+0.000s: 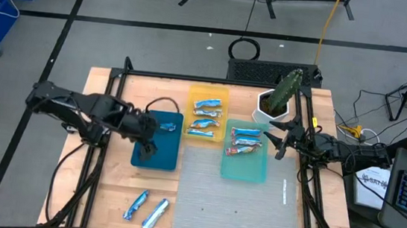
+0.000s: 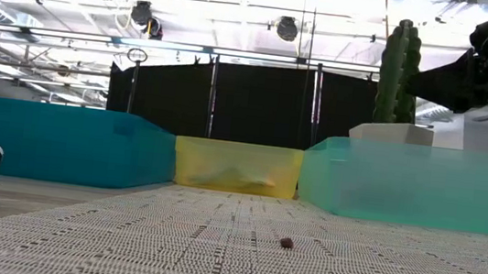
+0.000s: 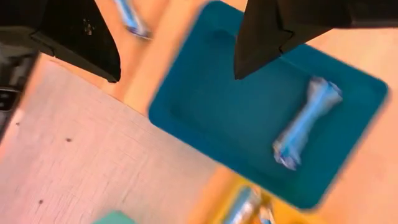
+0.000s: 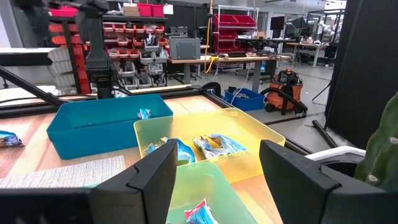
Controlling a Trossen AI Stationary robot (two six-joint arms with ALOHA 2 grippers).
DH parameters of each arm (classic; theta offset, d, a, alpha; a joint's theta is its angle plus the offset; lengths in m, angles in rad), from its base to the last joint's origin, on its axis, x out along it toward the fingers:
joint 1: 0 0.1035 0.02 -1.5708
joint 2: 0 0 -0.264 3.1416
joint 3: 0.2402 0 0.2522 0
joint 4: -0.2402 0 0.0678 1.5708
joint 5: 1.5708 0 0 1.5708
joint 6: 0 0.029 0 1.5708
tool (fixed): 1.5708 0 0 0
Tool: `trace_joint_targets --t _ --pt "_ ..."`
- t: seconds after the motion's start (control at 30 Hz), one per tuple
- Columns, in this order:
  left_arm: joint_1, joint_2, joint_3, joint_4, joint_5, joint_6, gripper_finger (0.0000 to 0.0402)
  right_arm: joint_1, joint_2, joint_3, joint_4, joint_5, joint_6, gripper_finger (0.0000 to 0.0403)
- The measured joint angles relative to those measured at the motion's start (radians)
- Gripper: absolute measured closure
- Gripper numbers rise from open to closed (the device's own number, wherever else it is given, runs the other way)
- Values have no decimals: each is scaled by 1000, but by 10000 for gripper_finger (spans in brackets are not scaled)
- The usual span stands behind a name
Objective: Pick and place Granola Bars by type
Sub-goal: Put the blue granola bar into the blue bin
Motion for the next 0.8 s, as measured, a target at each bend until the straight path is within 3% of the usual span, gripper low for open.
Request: trace_joint_targets --t 0.33,0.6,0.8 --pt "-206 74 0 -6 7 -397 121 0 0 0 0 0 0 181" --pt "-340 177 0 1 1 -602 145 0 0 0 0 0 0 181" --pt "-425 270 0 99 1 -697 150 0 0 0 0 0 0 181"
